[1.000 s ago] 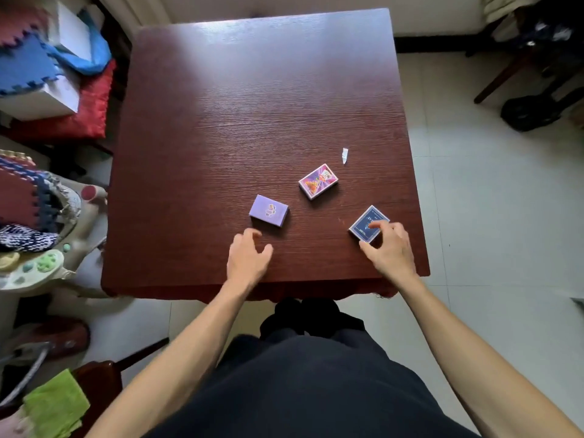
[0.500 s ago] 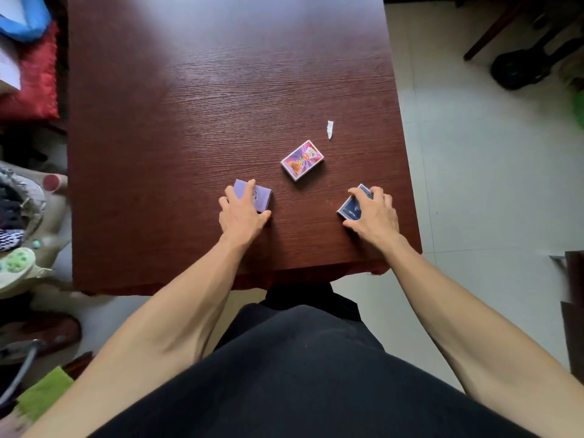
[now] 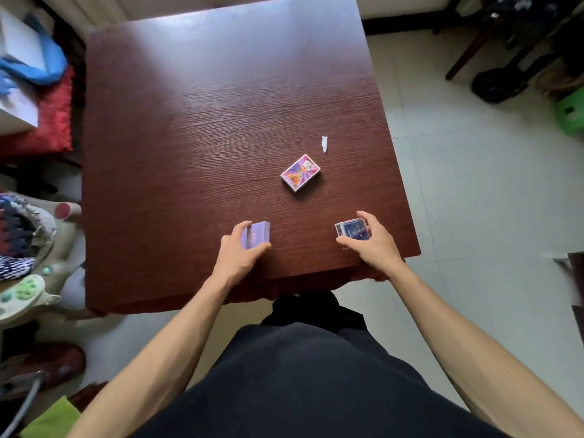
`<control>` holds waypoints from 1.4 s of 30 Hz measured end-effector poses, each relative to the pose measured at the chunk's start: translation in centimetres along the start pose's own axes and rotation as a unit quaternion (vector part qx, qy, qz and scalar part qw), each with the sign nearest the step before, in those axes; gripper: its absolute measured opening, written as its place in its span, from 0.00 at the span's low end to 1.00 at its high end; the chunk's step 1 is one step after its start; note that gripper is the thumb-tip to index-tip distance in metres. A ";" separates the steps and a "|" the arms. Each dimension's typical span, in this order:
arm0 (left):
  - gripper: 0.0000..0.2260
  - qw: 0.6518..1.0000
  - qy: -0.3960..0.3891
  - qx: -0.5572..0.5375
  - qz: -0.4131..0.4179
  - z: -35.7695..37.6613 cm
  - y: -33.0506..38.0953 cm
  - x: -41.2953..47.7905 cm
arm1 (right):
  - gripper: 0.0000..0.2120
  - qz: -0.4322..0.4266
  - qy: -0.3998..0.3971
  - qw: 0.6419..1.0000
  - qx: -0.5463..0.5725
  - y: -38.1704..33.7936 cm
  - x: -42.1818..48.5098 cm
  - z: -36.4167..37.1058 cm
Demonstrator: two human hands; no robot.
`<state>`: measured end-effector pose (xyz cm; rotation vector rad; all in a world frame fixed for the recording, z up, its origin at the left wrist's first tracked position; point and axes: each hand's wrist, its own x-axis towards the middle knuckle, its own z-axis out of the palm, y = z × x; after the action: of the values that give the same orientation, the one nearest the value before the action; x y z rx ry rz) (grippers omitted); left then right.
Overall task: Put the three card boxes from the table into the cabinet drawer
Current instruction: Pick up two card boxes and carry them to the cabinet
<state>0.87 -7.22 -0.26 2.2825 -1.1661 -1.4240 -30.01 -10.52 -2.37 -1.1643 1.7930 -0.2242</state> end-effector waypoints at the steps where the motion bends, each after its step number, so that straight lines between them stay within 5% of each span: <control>1: 0.32 0.999 -0.032 -0.040 -0.009 -0.1 -0.6 -1.2 | 0.42 0.012 0.000 0.999 0.038 0.5 -1.2 0.2; 8: 0.18 0.964 -0.151 -0.203 -0.081 1.6 -5.6 -8.9 | 0.25 0.091 -0.012 0.971 0.222 6.0 -9.8 2.2; 12: 0.19 0.953 -0.188 -0.219 -0.092 3.5 -6.3 -10.1 | 0.26 0.135 0.027 0.951 0.278 8.7 -13.8 2.0; 18: 0.20 0.956 -0.255 -0.136 -0.042 6.9 -3.4 -10.0 | 0.27 0.203 0.111 0.897 0.377 13.6 -19.0 1.5; 22: 0.20 0.942 -0.334 -0.038 0.011 10.4 0.1 -10.4 | 0.17 0.232 0.182 0.847 0.443 17.5 -22.9 1.3; 33: 0.17 0.885 -0.434 0.143 0.092 25.1 9.2 -16.4 | 0.28 0.274 0.303 0.689 0.599 31.4 -32.2 -0.8; 37: 0.25 0.871 -0.459 0.155 0.075 31.4 11.8 -20.0 | 0.28 0.270 0.331 0.668 0.609 36.3 -34.6 -3.1; 42: 0.14 0.856 -0.472 0.187 0.097 39.5 15.1 -25.1 | 0.28 0.262 0.352 0.636 0.635 41.0 -37.2 -6.3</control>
<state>-45.20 9.35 4.42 1.4996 -1.9929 -2.5042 -56.62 38.43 -0.41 0.5729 1.7968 -1.4531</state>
